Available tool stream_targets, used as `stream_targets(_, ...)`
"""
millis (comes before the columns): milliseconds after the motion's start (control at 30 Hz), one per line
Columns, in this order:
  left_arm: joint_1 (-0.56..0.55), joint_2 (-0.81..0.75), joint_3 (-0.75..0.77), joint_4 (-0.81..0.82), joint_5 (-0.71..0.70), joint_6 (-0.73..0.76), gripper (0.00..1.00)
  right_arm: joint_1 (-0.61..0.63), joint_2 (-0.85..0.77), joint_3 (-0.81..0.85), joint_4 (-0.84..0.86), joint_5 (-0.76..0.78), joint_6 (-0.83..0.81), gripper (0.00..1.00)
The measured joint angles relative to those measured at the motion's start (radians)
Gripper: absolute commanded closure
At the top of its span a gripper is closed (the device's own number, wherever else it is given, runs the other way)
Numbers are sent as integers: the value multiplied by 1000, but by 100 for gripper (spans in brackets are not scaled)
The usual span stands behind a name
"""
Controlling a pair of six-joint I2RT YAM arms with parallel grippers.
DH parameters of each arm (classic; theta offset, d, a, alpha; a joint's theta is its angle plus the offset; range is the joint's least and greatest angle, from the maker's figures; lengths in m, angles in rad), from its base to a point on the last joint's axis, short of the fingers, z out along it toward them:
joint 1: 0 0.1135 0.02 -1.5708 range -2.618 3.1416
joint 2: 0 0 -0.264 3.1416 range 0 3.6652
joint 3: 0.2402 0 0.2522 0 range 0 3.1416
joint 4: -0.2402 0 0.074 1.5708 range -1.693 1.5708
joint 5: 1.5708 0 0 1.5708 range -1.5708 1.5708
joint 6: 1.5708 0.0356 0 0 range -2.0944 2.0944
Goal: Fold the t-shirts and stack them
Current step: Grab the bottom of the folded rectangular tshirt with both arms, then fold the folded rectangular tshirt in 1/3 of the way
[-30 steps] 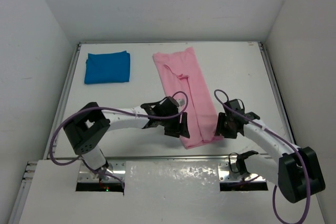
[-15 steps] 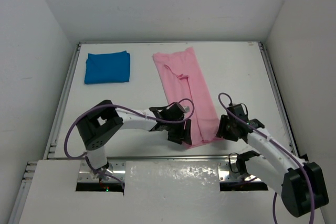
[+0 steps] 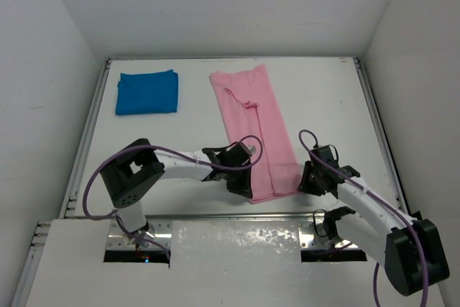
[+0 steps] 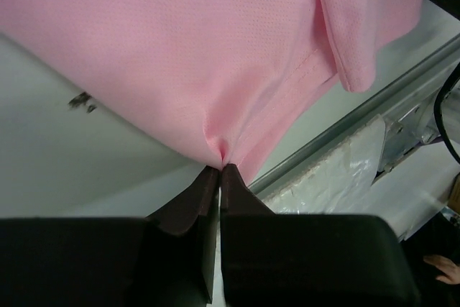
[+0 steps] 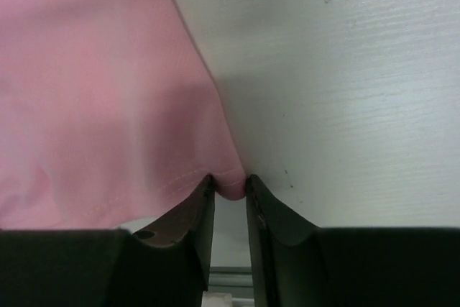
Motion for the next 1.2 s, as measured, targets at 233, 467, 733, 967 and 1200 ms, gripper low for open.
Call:
stream_targets(233,0,-77,-32,-35,-53,4,100,0,-5,-13,37,-30,28,100)
stream_targets(467,0,-141,-66,-72,-98,8,100,0,-62,-13,30,-76,33,100)
stream_targets(733,0,-297,-138,-82,-121,-14,100,12,-178,-13,-41,-109,34,100)
stream_targets(967,0,-406,-187,-91,-124,-58,100,112,-205,26,-96,-97,55,100)
stream_targets(1200,35,-449,-142,-127,-148,-71,100,135,4,323,-113,-35,8,100)
